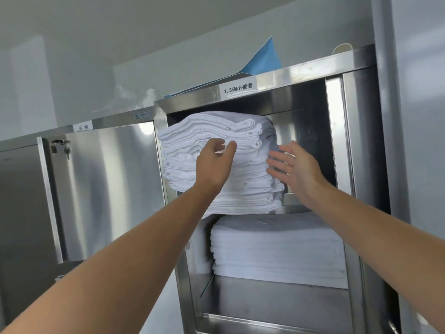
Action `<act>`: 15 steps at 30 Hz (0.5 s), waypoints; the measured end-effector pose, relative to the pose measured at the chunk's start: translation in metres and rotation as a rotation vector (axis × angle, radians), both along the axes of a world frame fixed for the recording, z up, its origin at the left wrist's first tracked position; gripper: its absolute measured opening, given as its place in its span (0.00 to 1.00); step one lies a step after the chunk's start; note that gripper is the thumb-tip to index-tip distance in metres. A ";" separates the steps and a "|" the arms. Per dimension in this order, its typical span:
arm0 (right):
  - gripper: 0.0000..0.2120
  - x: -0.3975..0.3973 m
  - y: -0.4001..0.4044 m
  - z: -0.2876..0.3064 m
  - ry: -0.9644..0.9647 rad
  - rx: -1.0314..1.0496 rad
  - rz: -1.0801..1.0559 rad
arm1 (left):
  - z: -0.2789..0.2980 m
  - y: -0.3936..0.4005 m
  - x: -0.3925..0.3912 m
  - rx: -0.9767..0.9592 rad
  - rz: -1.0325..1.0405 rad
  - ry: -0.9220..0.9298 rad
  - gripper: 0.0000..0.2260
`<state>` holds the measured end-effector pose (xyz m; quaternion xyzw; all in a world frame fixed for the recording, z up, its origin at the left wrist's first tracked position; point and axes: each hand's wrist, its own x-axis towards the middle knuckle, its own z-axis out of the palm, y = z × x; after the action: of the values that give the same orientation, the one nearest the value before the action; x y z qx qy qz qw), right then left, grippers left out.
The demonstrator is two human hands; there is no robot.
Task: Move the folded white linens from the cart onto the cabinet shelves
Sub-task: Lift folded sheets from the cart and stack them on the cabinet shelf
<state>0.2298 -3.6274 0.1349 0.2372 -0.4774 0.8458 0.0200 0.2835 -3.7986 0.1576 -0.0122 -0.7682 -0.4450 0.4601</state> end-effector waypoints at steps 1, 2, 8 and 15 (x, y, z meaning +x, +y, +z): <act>0.16 -0.001 -0.003 0.005 0.023 0.016 -0.030 | 0.003 -0.002 -0.004 -0.073 0.042 0.032 0.19; 0.14 -0.003 -0.007 0.010 0.043 0.028 -0.061 | 0.006 -0.003 -0.008 -0.141 0.078 0.065 0.18; 0.10 -0.017 -0.023 0.032 0.106 0.004 -0.150 | 0.024 -0.017 -0.038 -0.429 0.255 0.206 0.16; 0.05 -0.037 -0.028 0.064 0.158 -0.033 -0.211 | 0.051 -0.043 -0.070 -0.952 0.533 0.430 0.15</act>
<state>0.1931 -3.6557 0.1984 0.2513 -0.4827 0.8254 0.1503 0.2133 -3.8414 0.2087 -0.1139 -0.7495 0.0926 0.6455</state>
